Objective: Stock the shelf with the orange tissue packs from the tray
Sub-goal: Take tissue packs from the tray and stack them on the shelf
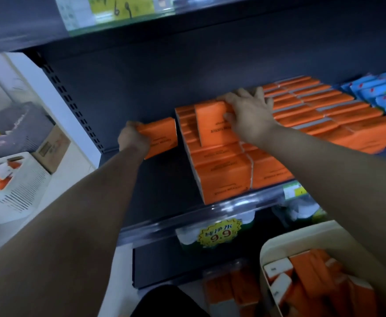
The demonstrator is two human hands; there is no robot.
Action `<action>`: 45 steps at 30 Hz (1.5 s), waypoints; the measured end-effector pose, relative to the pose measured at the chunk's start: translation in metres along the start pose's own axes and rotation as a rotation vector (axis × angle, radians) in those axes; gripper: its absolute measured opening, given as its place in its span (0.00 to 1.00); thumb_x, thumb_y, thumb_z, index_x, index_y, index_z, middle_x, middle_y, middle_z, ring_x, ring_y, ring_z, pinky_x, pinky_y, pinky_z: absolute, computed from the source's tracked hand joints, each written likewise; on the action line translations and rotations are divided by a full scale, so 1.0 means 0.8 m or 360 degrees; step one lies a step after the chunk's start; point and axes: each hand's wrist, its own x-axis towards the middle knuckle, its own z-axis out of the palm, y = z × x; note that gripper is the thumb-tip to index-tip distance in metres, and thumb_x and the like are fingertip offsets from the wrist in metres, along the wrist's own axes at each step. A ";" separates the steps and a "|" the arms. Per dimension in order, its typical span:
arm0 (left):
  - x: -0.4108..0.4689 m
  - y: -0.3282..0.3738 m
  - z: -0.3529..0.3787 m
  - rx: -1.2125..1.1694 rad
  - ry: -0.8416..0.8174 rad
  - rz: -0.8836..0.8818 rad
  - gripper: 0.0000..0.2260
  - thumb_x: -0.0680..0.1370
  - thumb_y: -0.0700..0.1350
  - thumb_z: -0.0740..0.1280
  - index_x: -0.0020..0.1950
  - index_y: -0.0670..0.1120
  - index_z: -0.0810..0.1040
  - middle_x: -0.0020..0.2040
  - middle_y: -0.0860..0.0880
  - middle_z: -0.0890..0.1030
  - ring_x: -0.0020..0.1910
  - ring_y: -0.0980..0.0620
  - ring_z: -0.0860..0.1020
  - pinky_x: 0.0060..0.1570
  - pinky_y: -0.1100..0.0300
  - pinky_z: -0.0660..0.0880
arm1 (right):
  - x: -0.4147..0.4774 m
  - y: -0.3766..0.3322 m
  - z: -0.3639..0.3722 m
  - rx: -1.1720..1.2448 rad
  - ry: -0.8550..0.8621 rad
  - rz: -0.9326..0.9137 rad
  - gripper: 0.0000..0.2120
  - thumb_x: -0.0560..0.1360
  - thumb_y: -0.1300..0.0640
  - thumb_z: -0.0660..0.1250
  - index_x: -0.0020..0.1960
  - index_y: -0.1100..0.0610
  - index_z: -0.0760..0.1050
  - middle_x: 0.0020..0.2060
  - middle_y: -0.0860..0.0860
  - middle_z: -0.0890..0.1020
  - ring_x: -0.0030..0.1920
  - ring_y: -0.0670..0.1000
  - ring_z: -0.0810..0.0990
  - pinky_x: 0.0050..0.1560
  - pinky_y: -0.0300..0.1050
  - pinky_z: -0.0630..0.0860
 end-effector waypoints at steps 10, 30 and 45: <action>0.067 -0.005 0.045 -0.0094 0.0065 -0.0001 0.17 0.77 0.43 0.62 0.66 0.51 0.74 0.62 0.45 0.75 0.57 0.47 0.75 0.51 0.58 0.73 | 0.045 0.000 0.019 0.0130 0.0097 -0.0104 0.21 0.77 0.54 0.64 0.69 0.43 0.69 0.64 0.46 0.73 0.65 0.56 0.62 0.61 0.54 0.63; 0.020 -0.034 -0.028 -0.0738 -0.0350 0.0289 0.33 0.61 0.45 0.71 0.65 0.48 0.66 0.55 0.50 0.76 0.53 0.53 0.77 0.48 0.58 0.76 | 0.108 -0.127 0.071 0.0191 -0.0123 -0.0397 0.21 0.76 0.54 0.64 0.67 0.40 0.70 0.63 0.46 0.74 0.65 0.54 0.64 0.62 0.49 0.63; 0.040 -0.048 -0.012 -0.0082 -0.0142 0.0190 0.21 0.75 0.39 0.68 0.65 0.45 0.65 0.51 0.48 0.73 0.48 0.49 0.73 0.43 0.57 0.69 | 0.093 -0.054 0.095 -0.0320 -0.0469 -0.0383 0.23 0.79 0.52 0.56 0.74 0.49 0.62 0.74 0.50 0.61 0.73 0.54 0.57 0.70 0.59 0.55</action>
